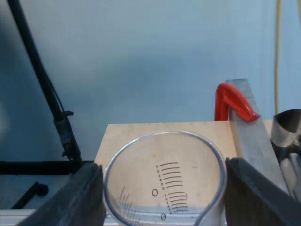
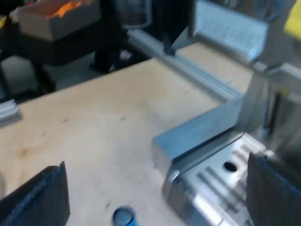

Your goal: Pour the beans into the coffee machine

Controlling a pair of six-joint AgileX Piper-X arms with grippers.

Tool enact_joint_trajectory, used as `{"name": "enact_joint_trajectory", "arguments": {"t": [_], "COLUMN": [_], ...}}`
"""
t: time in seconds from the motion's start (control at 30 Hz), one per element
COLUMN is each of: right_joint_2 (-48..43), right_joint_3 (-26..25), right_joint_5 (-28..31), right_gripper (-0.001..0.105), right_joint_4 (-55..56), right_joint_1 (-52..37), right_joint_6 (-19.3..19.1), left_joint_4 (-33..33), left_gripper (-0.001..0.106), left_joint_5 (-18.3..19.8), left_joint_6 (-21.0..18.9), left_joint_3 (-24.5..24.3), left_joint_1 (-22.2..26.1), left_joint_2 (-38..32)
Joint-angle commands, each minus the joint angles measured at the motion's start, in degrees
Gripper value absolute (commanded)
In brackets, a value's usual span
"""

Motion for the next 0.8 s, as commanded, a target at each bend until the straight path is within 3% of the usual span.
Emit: {"name": "enact_joint_trajectory", "arguments": {"t": [0.03, 0.37, 0.47, 0.53, 0.8], "right_joint_2": [-0.3, -3.1, -4.6, -6.0, -10.2], "right_joint_3": [-2.3, -11.4, -14.5, -16.0, -17.5], "right_joint_5": [4.5, 6.3, 9.4, 12.4, 14.8], "right_gripper": [0.078, 0.078, 0.078, 0.078, 0.078], "right_joint_4": [-1.2, 1.8, 5.1, 5.4, 5.4], "right_joint_1": [0.0, 0.0, 0.0, 0.0, -3.3], "right_joint_6": [0.0, 0.0, -0.8, -3.2, -3.0], "left_joint_4": [9.9, 21.9, 25.6, 26.1, 27.1], "left_gripper": [0.002, 0.002, 0.002, 0.002, 0.002], "left_joint_5": [0.9, 1.0, 1.0, 1.0, 1.2], "left_joint_6": [3.3, 4.2, 4.3, 4.3, 4.3], "left_joint_3": [-4.5, -14.3, -17.7, -20.0, -27.1], "left_joint_1": [-0.6, -6.0, -8.3, -10.6, -16.6], "left_joint_2": [-2.7, -6.6, -6.6, -6.6, -4.7]}}
